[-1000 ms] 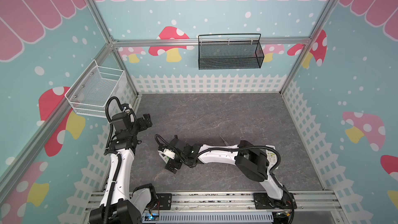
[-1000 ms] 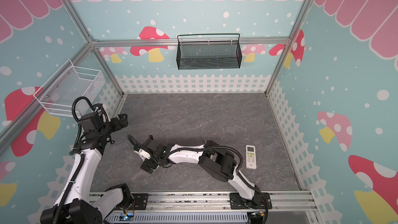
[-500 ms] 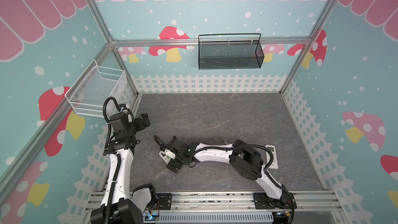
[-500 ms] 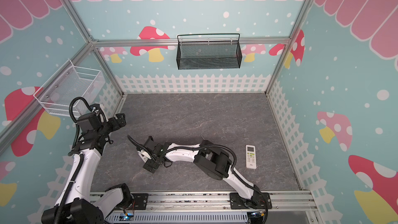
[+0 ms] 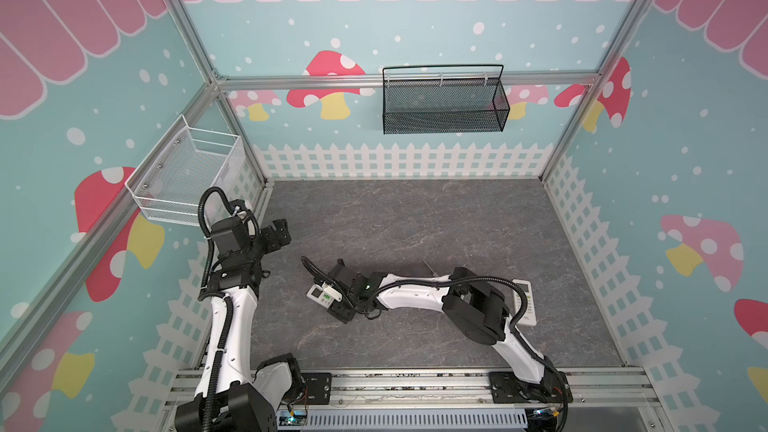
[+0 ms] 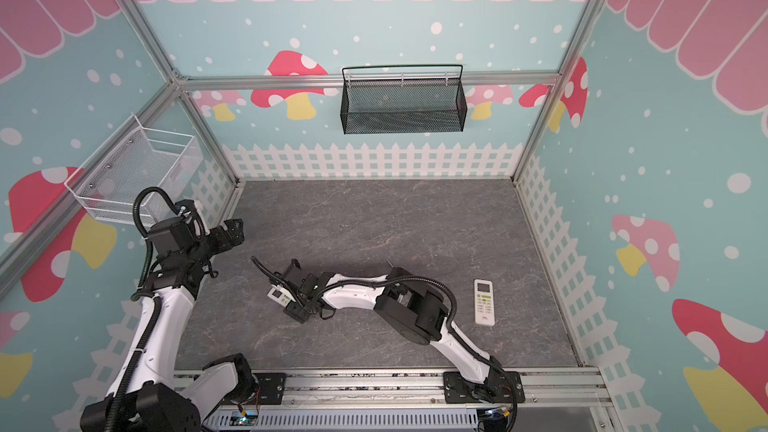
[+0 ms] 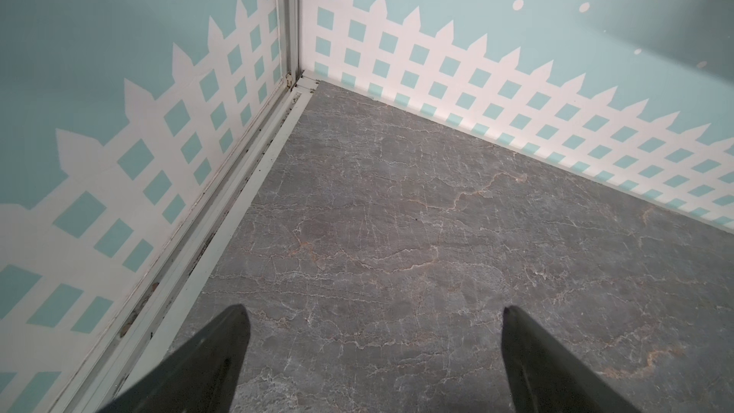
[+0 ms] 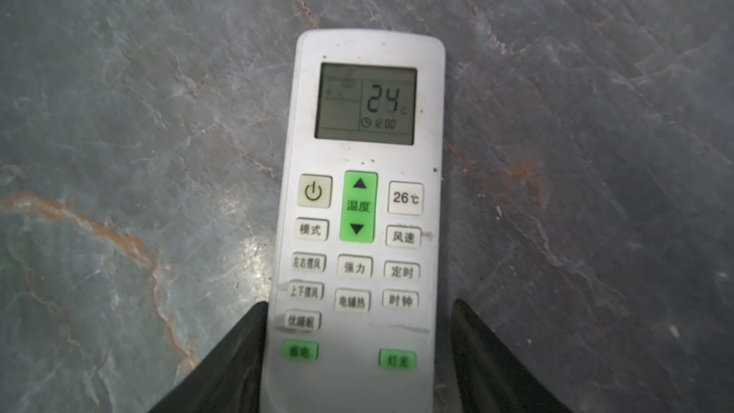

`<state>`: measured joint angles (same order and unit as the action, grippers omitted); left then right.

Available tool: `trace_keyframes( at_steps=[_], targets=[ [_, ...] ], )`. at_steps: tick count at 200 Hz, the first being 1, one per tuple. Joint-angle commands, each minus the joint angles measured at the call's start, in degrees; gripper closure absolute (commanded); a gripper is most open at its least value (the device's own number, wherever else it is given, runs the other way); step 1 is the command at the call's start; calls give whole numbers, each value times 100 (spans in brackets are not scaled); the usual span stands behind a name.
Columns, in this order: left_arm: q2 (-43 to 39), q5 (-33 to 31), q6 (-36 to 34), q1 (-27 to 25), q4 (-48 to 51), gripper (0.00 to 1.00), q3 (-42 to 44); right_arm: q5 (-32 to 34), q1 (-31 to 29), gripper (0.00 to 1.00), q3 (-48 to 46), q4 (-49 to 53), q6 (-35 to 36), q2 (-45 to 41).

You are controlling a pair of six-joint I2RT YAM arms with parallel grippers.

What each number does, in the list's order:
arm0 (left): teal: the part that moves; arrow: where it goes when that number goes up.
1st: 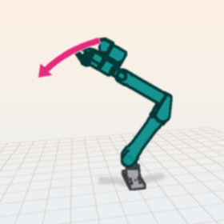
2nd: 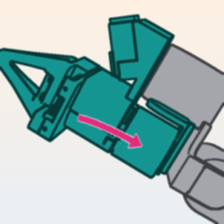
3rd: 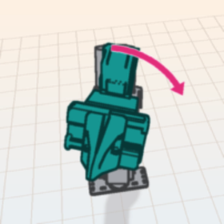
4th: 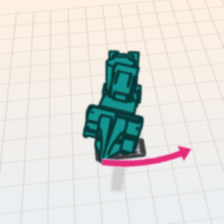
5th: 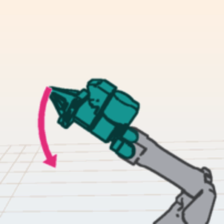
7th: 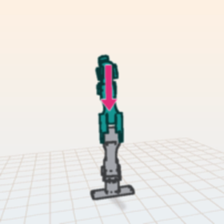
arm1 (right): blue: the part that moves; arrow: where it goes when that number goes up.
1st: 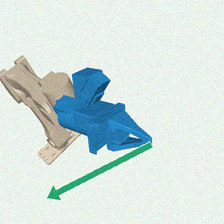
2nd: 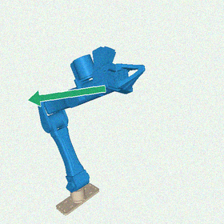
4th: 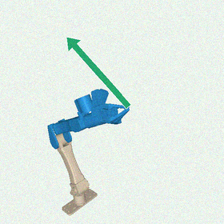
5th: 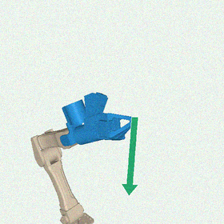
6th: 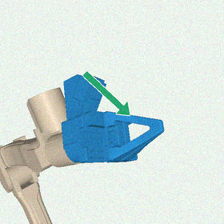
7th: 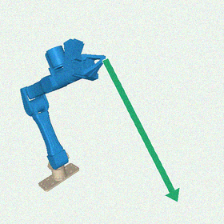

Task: Unload the batteries from the remote control
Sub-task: 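Reach the right gripper across to the white remote and grasp it, then lift the remote with the right gripper while the left arm reaches in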

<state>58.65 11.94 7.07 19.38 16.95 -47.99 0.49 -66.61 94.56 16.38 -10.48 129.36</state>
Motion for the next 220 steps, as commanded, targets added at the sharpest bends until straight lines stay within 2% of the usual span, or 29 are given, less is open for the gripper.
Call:
trace_keyframes(
  at_steps=[1,44,69,90,107,135,157,179,204,220],
  targets=[
    [3,212,-123,40,76,1,-121,286,73,36,-178,404,77,33],
    [114,570,-612,-22,412,1,-549,229,249,52,-633,72,220,-396],
    [351,730,-1122,-213,856,1,-1191,70,365,53,-1305,-455,415,-1010],
    [720,922,-1952,-569,1567,1,-2038,-75,538,52,-1815,-738,554,-1565],
    [941,1063,-2609,-841,1885,1,-2640,-431,775,54,-2177,-939,729,-2150],
    [1458,1302,-3251,-1157,2123,1,-3447,-977,1334,55,-2700,-1237,1084,-3081],
    [1832,1879,-3634,-1325,2606,1,-4069,-1227,1725,55,-2948,-1330,1458,-3575],
    [1982,2355,-4183,-1519,2999,1,-4337,-1802,2160,61,-3091,-1338,1758,-3890],
    [1997,2400,-5038,-1871,3310,1,-4382,-2775,2630,63,-3187,-1341,1988,-4121],
    [2026,2331,-5649,-2115,3527,1,-4401,-3106,2772,63,-3173,-1331,2206,-4214]
  ],
)
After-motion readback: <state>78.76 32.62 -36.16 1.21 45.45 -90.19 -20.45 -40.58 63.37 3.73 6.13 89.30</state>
